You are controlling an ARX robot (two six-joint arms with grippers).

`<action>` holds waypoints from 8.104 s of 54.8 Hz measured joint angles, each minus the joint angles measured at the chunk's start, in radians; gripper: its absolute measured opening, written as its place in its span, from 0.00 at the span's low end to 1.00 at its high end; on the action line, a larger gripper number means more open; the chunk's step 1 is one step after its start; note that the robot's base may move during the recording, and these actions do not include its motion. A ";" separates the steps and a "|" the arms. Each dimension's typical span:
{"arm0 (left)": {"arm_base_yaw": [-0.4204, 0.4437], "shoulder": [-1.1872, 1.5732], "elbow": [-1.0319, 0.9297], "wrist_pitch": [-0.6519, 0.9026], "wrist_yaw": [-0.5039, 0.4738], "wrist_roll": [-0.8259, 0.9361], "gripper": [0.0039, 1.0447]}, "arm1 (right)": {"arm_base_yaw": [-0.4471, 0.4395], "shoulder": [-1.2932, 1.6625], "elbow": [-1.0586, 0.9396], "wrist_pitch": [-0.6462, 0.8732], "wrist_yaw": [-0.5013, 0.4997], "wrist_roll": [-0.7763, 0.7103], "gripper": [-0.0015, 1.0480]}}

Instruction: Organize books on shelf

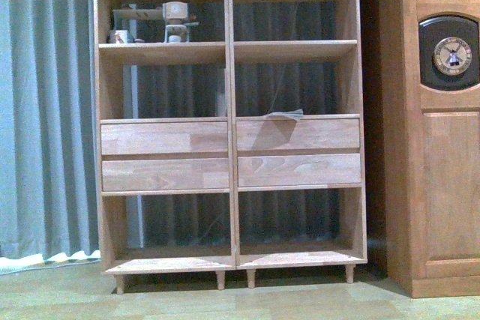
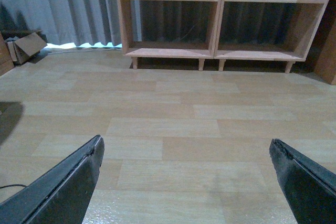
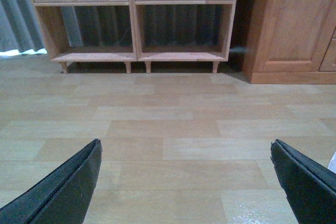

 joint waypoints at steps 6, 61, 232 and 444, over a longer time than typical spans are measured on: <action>0.000 0.000 0.000 0.000 0.000 0.000 0.93 | 0.000 0.000 0.000 0.000 0.000 0.000 0.93; 0.000 0.000 0.000 0.000 0.000 0.000 0.93 | 0.000 0.000 0.000 0.000 0.000 0.000 0.93; 0.000 0.000 0.000 0.000 -0.001 0.000 0.93 | 0.000 0.000 0.000 0.000 -0.002 0.000 0.93; 0.000 0.000 0.000 0.000 0.000 0.000 0.93 | 0.122 1.913 1.210 0.283 0.003 1.229 0.93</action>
